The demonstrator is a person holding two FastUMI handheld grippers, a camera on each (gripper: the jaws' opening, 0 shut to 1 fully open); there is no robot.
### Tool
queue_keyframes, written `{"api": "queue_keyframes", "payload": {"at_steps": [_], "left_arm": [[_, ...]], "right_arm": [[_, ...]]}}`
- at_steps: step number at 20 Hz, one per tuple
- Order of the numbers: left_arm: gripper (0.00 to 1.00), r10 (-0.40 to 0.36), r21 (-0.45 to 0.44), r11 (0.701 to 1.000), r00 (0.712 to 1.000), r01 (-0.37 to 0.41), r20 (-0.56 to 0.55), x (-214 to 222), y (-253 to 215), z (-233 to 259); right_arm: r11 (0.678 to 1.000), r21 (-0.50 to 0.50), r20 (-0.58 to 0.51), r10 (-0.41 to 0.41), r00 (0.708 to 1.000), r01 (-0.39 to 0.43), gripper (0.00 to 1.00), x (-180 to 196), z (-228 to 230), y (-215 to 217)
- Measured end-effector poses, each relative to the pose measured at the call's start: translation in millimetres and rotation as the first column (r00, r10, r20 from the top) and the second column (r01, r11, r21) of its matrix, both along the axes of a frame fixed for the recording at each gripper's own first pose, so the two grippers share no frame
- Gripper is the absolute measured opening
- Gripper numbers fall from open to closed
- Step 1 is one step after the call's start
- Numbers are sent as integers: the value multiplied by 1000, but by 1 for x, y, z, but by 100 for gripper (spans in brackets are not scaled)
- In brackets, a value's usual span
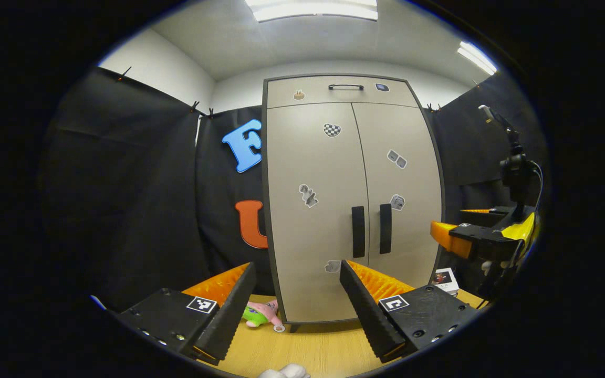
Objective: Open the right door of the double-door shoe cabinet with the right hand, and open the left door with the left hand.
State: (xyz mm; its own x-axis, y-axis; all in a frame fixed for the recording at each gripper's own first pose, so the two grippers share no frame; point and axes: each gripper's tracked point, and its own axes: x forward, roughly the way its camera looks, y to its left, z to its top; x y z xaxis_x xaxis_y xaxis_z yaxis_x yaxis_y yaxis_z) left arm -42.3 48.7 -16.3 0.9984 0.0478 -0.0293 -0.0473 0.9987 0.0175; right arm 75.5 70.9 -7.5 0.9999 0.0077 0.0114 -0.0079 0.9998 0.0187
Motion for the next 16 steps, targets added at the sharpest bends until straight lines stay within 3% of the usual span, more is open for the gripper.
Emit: {"api": "queue_keyframes", "payload": {"at_steps": [16], "left_arm": [[96, 179, 6, 984, 984, -179, -3, -29, 59, 10]], "right_arm": [[1000, 28, -55, -9, 998, 10, 96, 144, -5, 53]]}}
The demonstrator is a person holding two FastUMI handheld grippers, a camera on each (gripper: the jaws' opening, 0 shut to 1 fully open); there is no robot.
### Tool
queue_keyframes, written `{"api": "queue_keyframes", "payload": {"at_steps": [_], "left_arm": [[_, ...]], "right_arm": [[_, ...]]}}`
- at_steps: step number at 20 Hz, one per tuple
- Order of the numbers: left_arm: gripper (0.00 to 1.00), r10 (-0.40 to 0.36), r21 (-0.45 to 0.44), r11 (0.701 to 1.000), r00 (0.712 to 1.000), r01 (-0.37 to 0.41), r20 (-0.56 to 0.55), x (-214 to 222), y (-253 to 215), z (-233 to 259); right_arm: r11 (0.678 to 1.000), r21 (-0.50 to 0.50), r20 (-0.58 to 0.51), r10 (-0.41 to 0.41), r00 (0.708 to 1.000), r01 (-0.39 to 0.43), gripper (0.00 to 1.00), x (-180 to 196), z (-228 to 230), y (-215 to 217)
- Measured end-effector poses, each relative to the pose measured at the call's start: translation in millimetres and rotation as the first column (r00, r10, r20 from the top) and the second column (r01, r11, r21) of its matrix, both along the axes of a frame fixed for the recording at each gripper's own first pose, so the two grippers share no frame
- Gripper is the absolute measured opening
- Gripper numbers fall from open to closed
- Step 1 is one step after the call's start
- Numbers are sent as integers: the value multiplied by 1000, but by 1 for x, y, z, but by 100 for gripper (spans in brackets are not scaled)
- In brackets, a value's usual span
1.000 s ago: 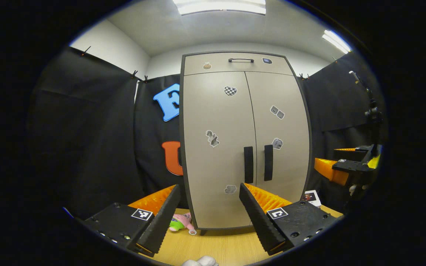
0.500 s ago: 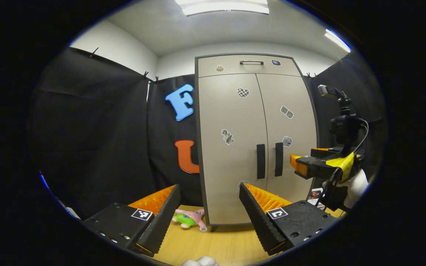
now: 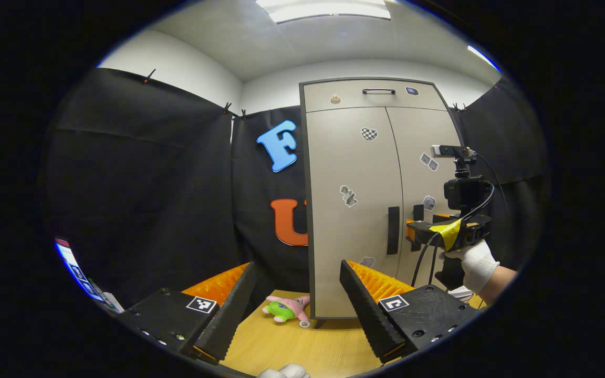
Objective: Open the right door of the double-door shoe cabinet with the right hand, and open the left door with the left hand.
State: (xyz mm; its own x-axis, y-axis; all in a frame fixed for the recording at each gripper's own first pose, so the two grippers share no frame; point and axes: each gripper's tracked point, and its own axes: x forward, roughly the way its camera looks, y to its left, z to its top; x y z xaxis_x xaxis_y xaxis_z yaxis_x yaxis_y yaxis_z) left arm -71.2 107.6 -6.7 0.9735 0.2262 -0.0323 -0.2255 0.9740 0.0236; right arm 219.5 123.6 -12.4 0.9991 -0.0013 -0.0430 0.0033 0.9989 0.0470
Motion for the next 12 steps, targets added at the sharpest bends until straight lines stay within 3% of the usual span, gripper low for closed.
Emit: {"api": "queue_keyframes", "payload": {"at_steps": [3, 5, 9, 10, 12], "left_arm": [[96, 22, -4, 1000, 1000, -22, 0, -2, 8, 0], [96, 29, -9, 1000, 1000, -29, 0, -2, 9, 0], [96, 43, -16, 999, 999, -43, -4, -3, 11, 2], [96, 45, -20, 999, 999, -45, -4, -4, 11, 2], [96, 46, -24, 999, 999, -46, -5, -6, 11, 2]], "right_arm": [[1000, 19, -31, 13, 999, -13, 91, 8, -4, 5], [1000, 10, -26, 5, 1000, -5, 80, 12, -4, 6], [1000, 17, -53, -13, 998, 14, 52, 15, -11, 7], [1000, 17, -51, -21, 998, 22, 37, 17, -11, 8], [1000, 10, -62, -29, 998, 29, 31, 15, -11, 7]]}}
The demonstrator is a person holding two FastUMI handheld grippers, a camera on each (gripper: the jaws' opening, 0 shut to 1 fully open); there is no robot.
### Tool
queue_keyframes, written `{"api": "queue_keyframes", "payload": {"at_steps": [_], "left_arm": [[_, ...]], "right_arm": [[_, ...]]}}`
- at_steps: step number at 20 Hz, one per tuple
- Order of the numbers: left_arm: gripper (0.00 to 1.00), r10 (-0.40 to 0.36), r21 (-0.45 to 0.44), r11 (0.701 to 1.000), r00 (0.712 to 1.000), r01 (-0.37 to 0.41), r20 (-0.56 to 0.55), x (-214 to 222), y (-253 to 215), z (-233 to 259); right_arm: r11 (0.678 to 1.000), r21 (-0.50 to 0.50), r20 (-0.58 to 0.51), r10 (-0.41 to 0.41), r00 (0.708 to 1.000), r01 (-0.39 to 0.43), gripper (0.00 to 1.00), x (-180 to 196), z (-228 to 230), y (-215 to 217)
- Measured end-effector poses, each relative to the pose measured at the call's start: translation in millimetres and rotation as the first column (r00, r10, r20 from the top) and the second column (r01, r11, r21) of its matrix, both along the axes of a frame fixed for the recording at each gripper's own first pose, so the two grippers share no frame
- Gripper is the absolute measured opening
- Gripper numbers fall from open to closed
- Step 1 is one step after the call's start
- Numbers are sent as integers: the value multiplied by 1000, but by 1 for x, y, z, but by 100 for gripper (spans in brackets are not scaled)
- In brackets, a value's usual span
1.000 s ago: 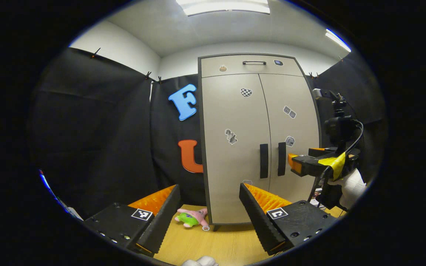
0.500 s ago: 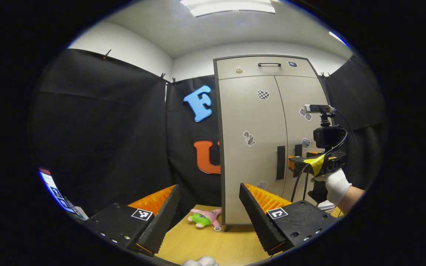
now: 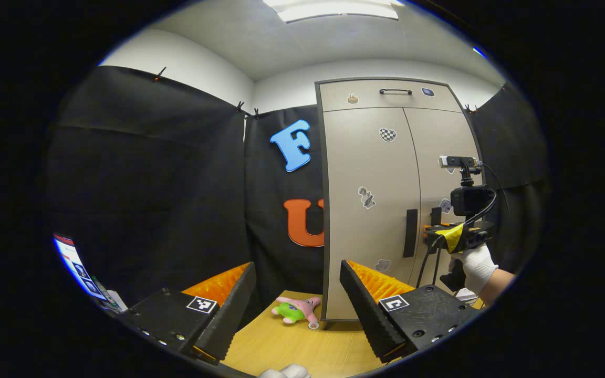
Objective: Open the right door of the double-door shoe cabinet with the right hand, and open the left door with the left hand.
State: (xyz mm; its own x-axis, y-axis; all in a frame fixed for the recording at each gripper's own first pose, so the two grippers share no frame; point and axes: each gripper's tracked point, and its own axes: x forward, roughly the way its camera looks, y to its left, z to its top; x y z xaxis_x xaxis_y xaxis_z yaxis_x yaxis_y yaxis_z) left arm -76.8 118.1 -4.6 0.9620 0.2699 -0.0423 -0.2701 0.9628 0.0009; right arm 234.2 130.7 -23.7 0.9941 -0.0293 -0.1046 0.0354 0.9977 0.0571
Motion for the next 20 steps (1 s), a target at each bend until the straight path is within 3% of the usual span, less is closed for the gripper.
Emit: {"api": "queue_keyframes", "payload": {"at_steps": [10, 20], "left_arm": [[96, -27, -11, 1000, 1000, 27, 8, 6, -2, -4], [96, -72, -19, 997, 997, 73, 22, 25, -6, -6]], "right_arm": [[999, 12, -13, 48, 999, -48, 23, -10, -2, 0], [996, 6, -20, 86, 996, -86, 22, -56, 4, -12]]}}
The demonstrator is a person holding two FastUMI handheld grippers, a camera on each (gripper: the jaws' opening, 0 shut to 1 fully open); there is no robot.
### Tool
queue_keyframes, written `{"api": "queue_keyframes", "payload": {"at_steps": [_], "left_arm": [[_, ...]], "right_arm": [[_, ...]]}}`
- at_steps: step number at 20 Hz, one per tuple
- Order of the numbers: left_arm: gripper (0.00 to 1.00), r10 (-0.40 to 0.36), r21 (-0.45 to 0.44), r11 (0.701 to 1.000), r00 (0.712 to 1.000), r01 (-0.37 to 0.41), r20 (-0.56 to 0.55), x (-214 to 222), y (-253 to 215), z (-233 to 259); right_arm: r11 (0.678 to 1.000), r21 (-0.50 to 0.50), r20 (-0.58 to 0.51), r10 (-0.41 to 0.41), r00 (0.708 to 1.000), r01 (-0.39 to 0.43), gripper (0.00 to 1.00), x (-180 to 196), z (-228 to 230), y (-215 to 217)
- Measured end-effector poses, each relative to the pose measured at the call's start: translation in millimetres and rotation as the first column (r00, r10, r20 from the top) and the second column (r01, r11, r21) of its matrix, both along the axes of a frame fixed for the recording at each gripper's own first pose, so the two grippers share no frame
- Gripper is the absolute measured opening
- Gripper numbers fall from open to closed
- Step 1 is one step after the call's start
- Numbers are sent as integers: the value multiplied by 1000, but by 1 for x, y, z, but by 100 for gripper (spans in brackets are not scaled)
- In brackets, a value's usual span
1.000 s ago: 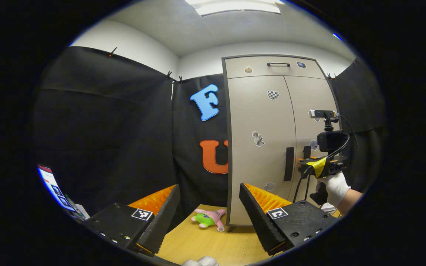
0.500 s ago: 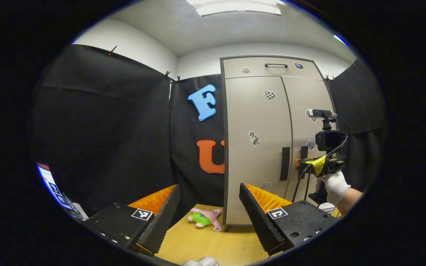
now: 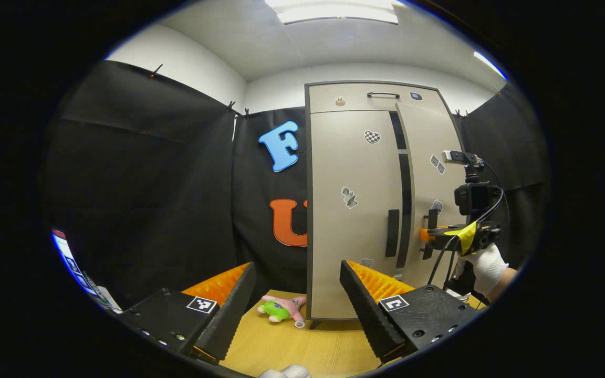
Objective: Open the right door of the double-door shoe cabinet with the right hand, and open the left door with the left hand.
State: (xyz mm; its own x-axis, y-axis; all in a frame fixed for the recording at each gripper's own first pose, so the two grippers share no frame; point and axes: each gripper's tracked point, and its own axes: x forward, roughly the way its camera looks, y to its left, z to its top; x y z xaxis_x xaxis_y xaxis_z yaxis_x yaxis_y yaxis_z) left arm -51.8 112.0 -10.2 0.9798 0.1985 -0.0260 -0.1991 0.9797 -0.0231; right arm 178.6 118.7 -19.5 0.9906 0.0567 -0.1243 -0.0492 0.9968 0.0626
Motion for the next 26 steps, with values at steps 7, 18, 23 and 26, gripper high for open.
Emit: {"api": "queue_keyframes", "payload": {"at_steps": [7, 18, 23, 26], "left_arm": [[96, -39, -4, 999, 999, 39, -4, 7, 1, -2], [96, -65, -6, 998, 998, 65, -15, 6, -9, -8], [96, -92, 4, 996, 995, 93, -23, 11, -39, -7], [96, -106, 7, 994, 994, 106, -28, 9, -62, -7]], "right_arm": [[1000, 8, -4, 7, 1000, -7, 21, -31, -2, -17], [1000, -2, 5, -17, 1000, 17, 19, -71, -1, -54], [1000, 3, 4, -17, 1000, 17, 17, -94, -4, -83], [1000, 14, 2, -17, 1000, 17, 15, -103, -5, -100]]}}
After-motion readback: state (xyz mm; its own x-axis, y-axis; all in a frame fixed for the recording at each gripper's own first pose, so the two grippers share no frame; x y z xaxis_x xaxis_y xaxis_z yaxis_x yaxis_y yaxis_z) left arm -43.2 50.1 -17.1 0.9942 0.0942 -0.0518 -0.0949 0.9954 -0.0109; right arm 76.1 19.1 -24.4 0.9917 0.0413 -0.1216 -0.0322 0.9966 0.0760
